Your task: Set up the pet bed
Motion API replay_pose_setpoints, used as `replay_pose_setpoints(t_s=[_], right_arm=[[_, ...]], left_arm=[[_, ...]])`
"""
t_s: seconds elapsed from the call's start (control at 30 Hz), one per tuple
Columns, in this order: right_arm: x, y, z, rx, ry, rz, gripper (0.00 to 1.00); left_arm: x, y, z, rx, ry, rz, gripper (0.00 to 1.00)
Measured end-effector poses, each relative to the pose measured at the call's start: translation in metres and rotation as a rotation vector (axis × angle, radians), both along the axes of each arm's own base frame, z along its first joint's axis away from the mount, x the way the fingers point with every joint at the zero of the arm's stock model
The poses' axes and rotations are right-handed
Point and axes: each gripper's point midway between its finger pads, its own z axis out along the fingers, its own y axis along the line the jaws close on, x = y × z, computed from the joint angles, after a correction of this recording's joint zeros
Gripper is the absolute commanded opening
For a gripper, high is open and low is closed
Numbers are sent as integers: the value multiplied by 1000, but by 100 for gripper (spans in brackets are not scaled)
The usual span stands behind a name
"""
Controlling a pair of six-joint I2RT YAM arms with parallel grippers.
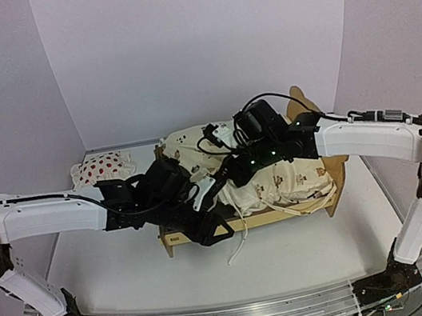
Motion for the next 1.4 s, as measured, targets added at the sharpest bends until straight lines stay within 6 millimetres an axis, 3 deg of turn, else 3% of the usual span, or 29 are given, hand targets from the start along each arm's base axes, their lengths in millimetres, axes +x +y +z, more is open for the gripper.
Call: replay_pose_setpoints(t_s=[0.2, 0.3, 0.43, 0.57, 0.87, 1.17, 1.23, 1.4], right_arm=[[-3, -7, -5, -20, -5, 0, 0], [-4, -7, -4, -20, -9, 2, 0], [-3, -8, -3, -25, -15, -1, 0], [0, -10, -3, -34, -27, -18, 0], [3, -12, -1, -41, -42, -28, 0], [3, -12, -1, -44, -42, -27, 0], [3, -13, -2, -46, -42, -27, 0], [3, -14, -1, -50, -43, -29, 0]], left_arm=[[20, 30, 44, 23, -153, 107, 69], [36, 42, 47, 63, -224, 147, 66], [60, 54, 33, 138, -272, 180, 65], [76, 57, 6, 220, -290, 166, 65], [81, 42, -33, 287, -306, 70, 55], [92, 28, -45, 294, -334, 58, 39], [95, 26, -46, 294, -340, 59, 34], [98, 24, -50, 298, -345, 65, 6]])
